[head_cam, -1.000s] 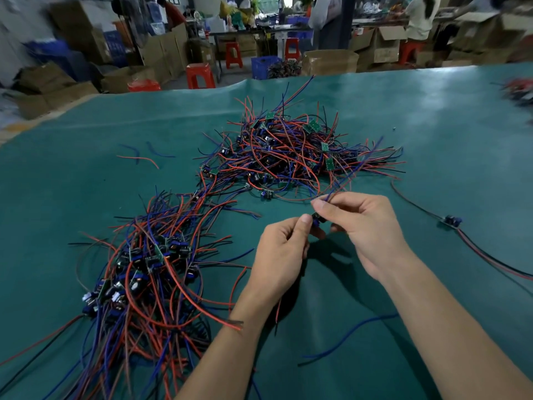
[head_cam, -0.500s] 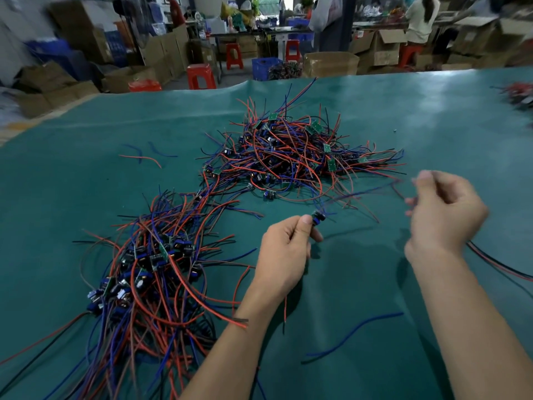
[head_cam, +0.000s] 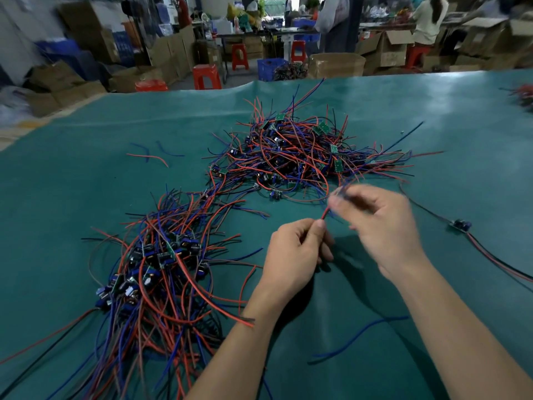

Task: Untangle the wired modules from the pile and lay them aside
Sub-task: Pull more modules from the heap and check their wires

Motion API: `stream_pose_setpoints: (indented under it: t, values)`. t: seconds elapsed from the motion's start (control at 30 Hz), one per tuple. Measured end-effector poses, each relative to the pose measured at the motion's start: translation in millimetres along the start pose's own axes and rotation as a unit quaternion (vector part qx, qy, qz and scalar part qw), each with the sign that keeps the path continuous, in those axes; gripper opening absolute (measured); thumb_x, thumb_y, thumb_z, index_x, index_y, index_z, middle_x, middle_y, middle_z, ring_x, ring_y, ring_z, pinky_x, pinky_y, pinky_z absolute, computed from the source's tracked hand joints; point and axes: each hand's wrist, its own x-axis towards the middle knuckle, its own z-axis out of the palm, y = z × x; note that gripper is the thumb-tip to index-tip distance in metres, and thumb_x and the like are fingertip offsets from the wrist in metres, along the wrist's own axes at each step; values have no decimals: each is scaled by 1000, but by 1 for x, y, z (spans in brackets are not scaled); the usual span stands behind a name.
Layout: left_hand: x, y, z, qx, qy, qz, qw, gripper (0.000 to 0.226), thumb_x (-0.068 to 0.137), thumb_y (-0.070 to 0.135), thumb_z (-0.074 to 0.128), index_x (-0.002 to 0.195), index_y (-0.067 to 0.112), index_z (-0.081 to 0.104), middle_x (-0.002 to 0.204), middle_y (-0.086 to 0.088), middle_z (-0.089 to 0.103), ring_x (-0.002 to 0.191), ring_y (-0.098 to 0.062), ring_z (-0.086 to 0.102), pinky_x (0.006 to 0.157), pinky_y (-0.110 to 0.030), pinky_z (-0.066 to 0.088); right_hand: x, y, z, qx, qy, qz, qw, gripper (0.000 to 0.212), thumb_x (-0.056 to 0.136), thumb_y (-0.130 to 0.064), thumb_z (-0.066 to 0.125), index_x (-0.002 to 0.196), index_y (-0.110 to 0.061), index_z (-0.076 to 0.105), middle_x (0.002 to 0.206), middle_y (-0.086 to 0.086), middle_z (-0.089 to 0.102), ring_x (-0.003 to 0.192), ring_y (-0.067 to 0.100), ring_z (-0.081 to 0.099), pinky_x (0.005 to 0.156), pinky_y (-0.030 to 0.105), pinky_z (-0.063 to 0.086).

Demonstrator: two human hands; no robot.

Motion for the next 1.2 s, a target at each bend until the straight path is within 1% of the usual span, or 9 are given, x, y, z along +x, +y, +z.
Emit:
stream_pose_setpoints:
  t: [0.13,0.23,0.3,0.4,0.6,0.73,0.83,1.07,1.2]
  values:
    - [-4,3,3,42,-9,14,999,38,97,41,47,70,21,65,61,2,71,60,-16,69,72,-37,56,8,-22,-17,103,204,-27,973,13,90,-15,76,83,-26,74,64,-15,64,58,8,49,50,23,40]
    - [-4,2,1,37,6,13,999,39,97,39,46,71,17,67,62,3,71,60,-12,69,71,-32,55,14,-59,-24,142,252,-49,956,12,94,-19,71,83,-24,70,64,-16,64,52,5,49,50,24,39]
    - [-3,2,0,48,16,1,999,39,95,39,46,71,17,68,62,5,71,60,-7,68,70,-28,54,24,-92,-24,187,193,-66,961,11,97,-24,67,86,-23,69,72,-12,68,51,4,49,48,23,39]
    - [-4,3,1,41,10,-11,999,37,92,40,47,69,21,68,62,3,71,60,-9,69,72,-32,57,33,-135,2,207,-8,-73,976,14,96,-26,69,84,-18,73,76,-5,71,52,6,50,46,22,41]
    - [-7,10,-2,62,41,30,997,38,88,7,56,55,26,58,55,1,57,42,5,41,50,-12,32,39,-124,116,-12,-295,15,955,51,95,-47,66,91,3,73,90,17,75,60,15,67,49,29,55]
    - [-4,8,-4,91,38,0,995,52,86,8,54,43,37,54,42,8,50,41,-10,37,44,-13,26,68,-62,121,-408,-311,-7,858,38,95,-45,66,113,-12,70,117,16,69,101,33,69,90,42,57]
    - [-3,7,-4,85,44,-16,995,39,89,24,51,51,27,59,55,9,65,57,-13,61,62,-30,52,74,-29,110,-522,-292,-1,801,43,93,-38,70,129,-16,60,132,13,58,117,40,60,95,48,53]
    - [-3,7,-2,42,55,-16,997,38,94,43,43,78,19,67,63,3,72,60,-12,59,76,-42,56,77,-23,81,-419,-220,29,880,21,85,-34,81,103,-24,74,104,7,71,102,29,65,90,38,55]
    - [-2,7,-2,26,80,-15,996,39,93,44,40,84,14,63,64,4,72,62,-18,58,75,-48,54,76,-44,41,-347,-173,50,920,17,72,-30,87,64,-24,73,61,-9,68,62,3,62,57,15,42]
